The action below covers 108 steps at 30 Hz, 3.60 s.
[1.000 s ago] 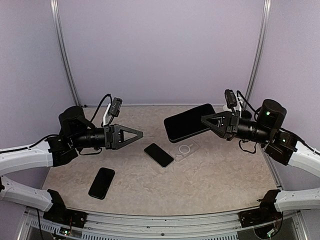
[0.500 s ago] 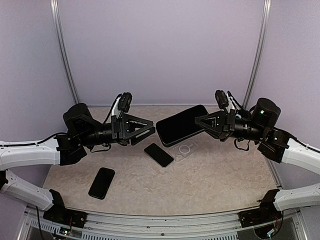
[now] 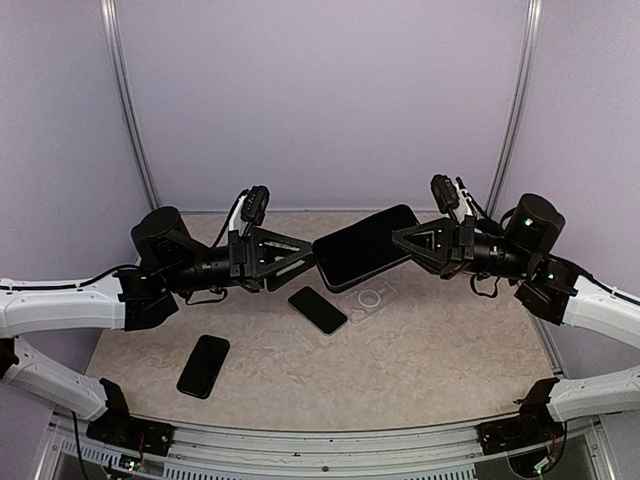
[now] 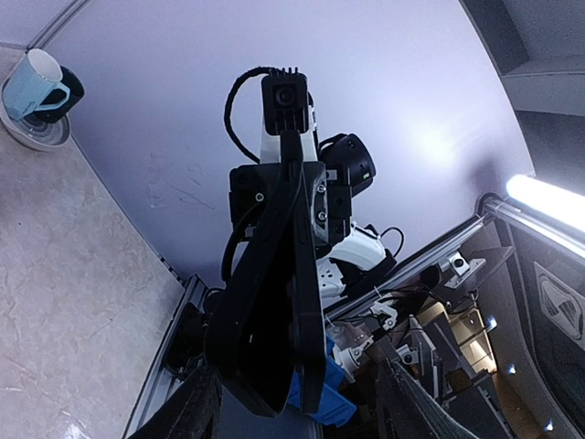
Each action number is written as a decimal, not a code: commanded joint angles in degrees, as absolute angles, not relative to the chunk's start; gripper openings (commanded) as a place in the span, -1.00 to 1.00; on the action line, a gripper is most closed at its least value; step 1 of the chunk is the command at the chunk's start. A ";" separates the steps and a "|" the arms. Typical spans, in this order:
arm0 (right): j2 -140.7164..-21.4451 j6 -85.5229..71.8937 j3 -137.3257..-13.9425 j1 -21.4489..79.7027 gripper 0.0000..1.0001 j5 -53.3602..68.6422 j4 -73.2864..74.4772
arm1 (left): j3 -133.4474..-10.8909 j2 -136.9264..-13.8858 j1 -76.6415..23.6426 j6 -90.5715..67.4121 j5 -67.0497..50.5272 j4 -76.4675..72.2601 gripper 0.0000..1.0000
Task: Take the phone out of the phone case
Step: Pass from the right arm to the left, then remove the phone case from the phone.
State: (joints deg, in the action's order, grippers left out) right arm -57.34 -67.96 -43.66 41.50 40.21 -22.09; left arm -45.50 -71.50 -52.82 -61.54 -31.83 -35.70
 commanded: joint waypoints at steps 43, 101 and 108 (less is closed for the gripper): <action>-58.43 -67.40 -46.23 42.83 -1.00 43.94 -30.56 | -49.62 -72.34 -56.30 -61.00 -31.82 -33.54 0.15; -65.97 -53.47 -47.30 50.64 0.37 10.60 -20.11 | -59.54 -88.30 -60.04 -100.24 9.49 -44.34 -1.00; -69.29 -53.27 -49.04 50.64 0.11 10.33 -20.31 | -60.52 -89.46 -60.97 -100.31 10.00 -44.75 -1.00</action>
State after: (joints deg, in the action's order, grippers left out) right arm -68.05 -53.91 -47.09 50.15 10.41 -18.76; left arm -57.47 -89.27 -60.27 -100.36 9.32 -38.74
